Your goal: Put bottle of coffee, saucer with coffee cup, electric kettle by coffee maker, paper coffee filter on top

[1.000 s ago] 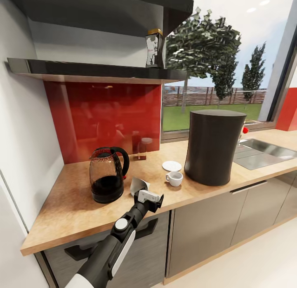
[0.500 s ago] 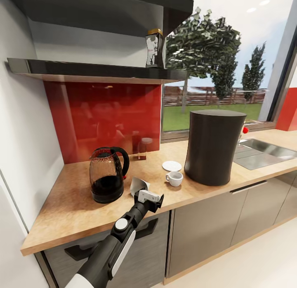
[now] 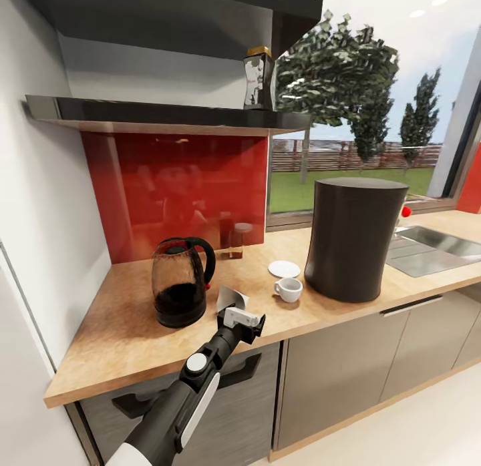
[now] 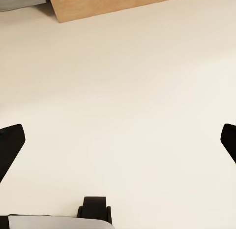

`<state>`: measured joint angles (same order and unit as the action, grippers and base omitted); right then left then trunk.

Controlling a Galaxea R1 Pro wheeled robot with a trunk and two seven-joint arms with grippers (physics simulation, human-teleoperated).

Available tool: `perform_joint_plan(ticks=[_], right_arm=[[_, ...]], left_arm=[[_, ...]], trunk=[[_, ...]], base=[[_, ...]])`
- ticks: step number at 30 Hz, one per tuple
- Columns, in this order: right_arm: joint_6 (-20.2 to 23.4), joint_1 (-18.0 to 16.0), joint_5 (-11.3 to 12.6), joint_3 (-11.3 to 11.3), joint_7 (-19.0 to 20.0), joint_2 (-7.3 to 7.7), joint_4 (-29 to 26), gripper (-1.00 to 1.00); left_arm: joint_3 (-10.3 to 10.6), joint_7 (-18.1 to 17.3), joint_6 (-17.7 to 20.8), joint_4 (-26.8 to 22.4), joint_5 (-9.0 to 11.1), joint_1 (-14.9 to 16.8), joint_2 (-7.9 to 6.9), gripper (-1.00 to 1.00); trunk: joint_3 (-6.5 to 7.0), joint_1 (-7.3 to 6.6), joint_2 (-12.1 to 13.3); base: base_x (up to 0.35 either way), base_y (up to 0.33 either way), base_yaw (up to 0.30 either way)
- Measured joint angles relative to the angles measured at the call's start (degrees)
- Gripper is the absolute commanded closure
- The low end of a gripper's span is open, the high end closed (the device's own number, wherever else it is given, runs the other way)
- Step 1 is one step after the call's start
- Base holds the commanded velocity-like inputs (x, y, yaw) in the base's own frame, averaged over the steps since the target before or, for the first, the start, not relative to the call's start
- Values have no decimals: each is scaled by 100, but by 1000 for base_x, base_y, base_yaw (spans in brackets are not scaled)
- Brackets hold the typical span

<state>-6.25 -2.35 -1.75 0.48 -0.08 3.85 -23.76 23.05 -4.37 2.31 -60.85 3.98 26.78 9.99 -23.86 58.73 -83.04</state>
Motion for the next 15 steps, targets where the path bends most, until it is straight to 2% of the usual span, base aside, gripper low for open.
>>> perform_joint_plan(ticks=[15], right_arm=[[0, -1, 0, 0, 0, 0, 0, -100]], left_arm=[[0, 0, 0, 0, 0, 0, 0, -100]], trunk=[[0, 0, 0]], base=[[0, 0, 60]])
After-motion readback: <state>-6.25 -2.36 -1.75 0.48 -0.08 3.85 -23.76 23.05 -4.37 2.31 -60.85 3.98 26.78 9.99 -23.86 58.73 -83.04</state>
